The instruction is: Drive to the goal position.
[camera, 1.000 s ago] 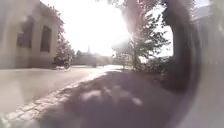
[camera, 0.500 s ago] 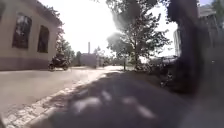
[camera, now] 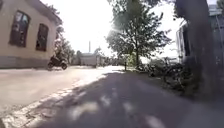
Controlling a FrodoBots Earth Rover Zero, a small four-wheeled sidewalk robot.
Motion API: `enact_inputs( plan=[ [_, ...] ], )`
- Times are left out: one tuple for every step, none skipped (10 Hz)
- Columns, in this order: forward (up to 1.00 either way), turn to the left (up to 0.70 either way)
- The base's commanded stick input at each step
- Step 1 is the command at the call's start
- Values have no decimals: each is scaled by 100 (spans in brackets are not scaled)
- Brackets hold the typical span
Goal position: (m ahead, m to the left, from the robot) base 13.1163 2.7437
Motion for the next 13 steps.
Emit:
enact_inputs(
  plan=[
    [85,0],
    [85,0],
    [85,0],
    [85,0],
    [85,0],
    [85,0],
    [85,0],
    [85,0],
    [85,0],
    [85,0],
    [85,0],
    [85,0],
    [85,0]
  ],
)
